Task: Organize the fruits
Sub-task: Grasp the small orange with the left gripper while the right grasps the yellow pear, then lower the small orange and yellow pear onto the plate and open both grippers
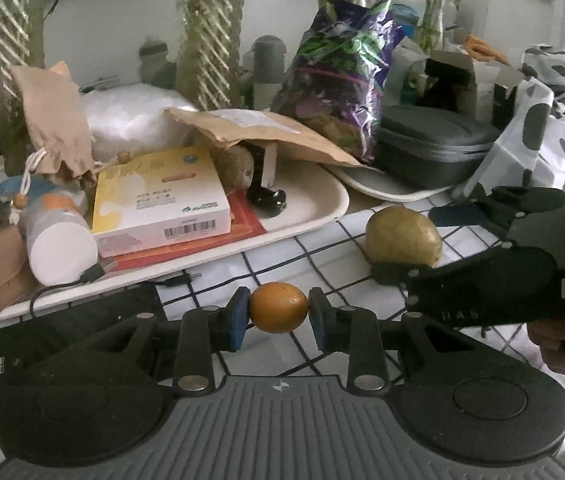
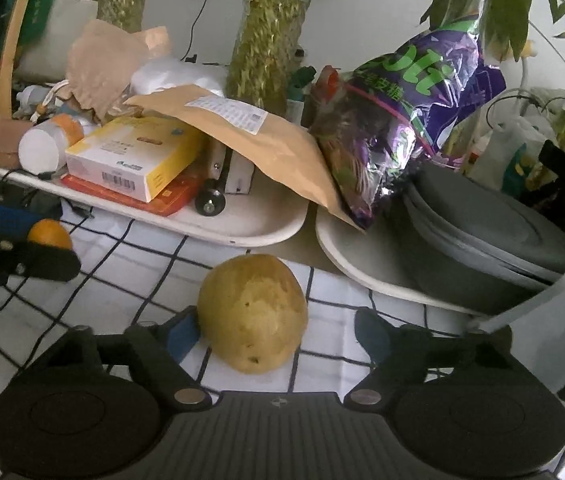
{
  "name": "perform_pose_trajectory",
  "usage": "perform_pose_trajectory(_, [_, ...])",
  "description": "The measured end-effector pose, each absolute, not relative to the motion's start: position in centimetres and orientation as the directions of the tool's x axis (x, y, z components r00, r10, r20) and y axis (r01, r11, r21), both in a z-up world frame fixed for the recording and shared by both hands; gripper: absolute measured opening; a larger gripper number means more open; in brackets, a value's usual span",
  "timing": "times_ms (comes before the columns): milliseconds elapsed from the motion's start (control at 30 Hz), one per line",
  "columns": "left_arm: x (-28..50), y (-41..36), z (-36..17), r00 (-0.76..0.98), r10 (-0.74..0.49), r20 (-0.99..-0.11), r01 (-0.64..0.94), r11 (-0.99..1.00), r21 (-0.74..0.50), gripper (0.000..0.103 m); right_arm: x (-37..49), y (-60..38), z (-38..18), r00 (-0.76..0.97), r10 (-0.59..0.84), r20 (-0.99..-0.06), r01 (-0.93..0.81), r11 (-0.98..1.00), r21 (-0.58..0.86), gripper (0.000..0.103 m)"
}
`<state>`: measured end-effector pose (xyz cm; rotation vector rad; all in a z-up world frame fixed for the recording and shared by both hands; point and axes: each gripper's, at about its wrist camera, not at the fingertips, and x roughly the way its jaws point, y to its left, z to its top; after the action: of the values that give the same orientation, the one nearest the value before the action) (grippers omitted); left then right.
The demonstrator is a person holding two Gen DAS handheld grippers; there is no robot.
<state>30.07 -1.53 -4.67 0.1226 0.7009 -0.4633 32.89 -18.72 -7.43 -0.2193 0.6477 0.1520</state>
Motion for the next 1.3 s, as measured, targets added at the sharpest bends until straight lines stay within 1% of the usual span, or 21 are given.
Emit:
perform_pose_trajectory(33, [30.1,-1.5,-4.7,0.668,-0.368,-0.647,0.45,0.892,-0.043,0.031,32.9,-18.8,-7.4,0.788,0.082,-0.61,-0.211,0.967,-0.142,0.072])
perform_pose_trajectory(67, [30.1,-1.4,-4.7,0.669,-0.366,-0.647,0.449,0.893,-0.041,0.031,33.0,-18.8,-7.3,0.788,0.096,-0.607,-0.22,0.967,-0.132,0.068])
perform_pose_trajectory(100, [30.1,-1.4,-4.8,0.669,-0.365,-0.648,0.447,0.893,-0.041,0.031,33.1,-18.7,-7.2,0.789,0.11,-0.605,-0.232,0.964,-0.127,0.057])
perform_pose_trajectory(133, [30.1,-1.3,-4.8,0.668,-0.367,-0.648,0.447,0.893,-0.044,0.031,33.1,-18.7,-7.1,0.788,0.127,-0.603,-0.247,0.962,-0.121,0.057])
perform_pose_trajectory(267, [29.9,-1.5,-4.8,0.667,-0.368,-0.648,0.455,0.89,-0.037,0.031,33.2,-18.5,-6.6,0.773,0.097,-0.627,-0.237,0.961,-0.144,0.056])
perform_pose_trajectory(500, [29.1,-1.3,-4.5,0.668,-0.353,-0.655,0.447,0.894,-0.027,0.031,32.1,-19.9,-4.9,0.774,0.095,-0.626,-0.197,0.976,-0.096,0.056])
perform_pose_trajectory(800, [26.3,-1.3,-2.9,0.684,-0.372,-0.627,0.456,0.889,-0.03,0.031,29.1,-20.3,-2.6,0.779,0.129,-0.614,-0.217,0.973,-0.072,0.056])
perform_pose_trajectory(900, [25.2,-1.1,-2.3,0.683,-0.399,-0.612,0.465,0.883,-0.056,0.031,27.9,-20.6,-2.2,0.774,0.137,-0.619,-0.214,0.975,-0.052,0.056])
perform_pose_trajectory(1300, [20.1,-0.9,-1.2,0.685,-0.426,-0.592,0.487,0.871,-0.063,0.031,22.7,-20.6,-0.4,0.758,0.209,-0.617,-0.235,0.971,0.039,0.056])
